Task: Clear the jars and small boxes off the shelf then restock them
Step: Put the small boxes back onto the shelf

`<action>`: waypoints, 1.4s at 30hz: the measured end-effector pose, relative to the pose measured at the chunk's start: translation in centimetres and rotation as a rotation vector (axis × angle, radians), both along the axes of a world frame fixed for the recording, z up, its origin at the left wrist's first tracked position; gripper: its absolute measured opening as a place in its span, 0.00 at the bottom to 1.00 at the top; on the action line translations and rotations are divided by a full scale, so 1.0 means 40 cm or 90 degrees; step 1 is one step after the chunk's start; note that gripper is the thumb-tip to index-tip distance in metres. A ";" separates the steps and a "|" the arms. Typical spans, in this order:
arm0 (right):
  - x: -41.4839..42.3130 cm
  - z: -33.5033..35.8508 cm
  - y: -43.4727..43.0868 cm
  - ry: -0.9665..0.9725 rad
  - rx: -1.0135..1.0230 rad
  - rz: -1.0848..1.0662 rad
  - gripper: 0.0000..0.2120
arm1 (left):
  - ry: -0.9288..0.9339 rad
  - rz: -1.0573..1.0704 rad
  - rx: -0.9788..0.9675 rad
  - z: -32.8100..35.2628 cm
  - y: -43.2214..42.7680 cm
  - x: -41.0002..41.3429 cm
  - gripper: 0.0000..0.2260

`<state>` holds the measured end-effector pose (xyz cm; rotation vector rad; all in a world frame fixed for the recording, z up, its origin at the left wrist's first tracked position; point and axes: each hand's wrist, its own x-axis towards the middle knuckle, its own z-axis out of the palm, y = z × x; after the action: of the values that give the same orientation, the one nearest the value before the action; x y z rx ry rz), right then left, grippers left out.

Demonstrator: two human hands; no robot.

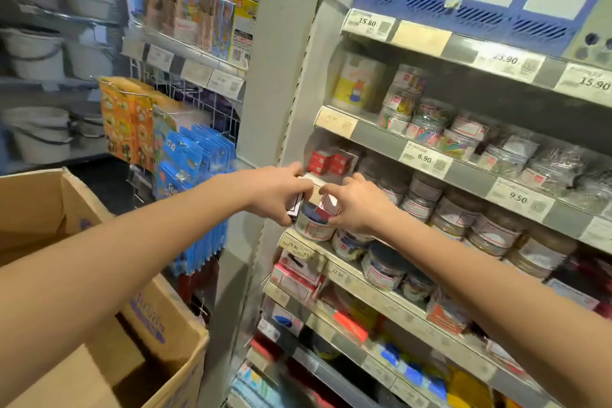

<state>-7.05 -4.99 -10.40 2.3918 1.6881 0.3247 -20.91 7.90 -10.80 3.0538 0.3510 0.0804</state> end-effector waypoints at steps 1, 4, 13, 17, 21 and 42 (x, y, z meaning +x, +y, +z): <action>0.017 0.001 0.011 -0.024 0.007 0.006 0.28 | 0.004 -0.004 0.011 -0.001 0.006 0.010 0.23; 0.075 -0.004 0.070 -0.062 0.035 0.000 0.29 | -0.004 -0.019 0.019 -0.022 0.055 0.048 0.23; 0.182 -0.047 0.242 -0.078 0.057 -0.109 0.24 | -0.087 -0.005 0.084 -0.099 0.092 0.177 0.17; 0.226 -0.074 0.285 -0.013 0.058 -0.134 0.20 | -0.111 -0.002 0.107 -0.115 0.102 0.197 0.16; 0.259 -0.083 0.310 0.059 0.030 -0.152 0.14 | -0.129 0.011 0.119 -0.131 0.109 0.211 0.16; 0.293 -0.124 0.345 -0.014 0.149 -0.145 0.15 | -0.129 0.018 0.133 -0.148 0.129 0.212 0.17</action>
<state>4.67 8.81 -15.38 2.7035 1.4174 0.5342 -12.43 13.07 -16.74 3.2049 0.3951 0.4517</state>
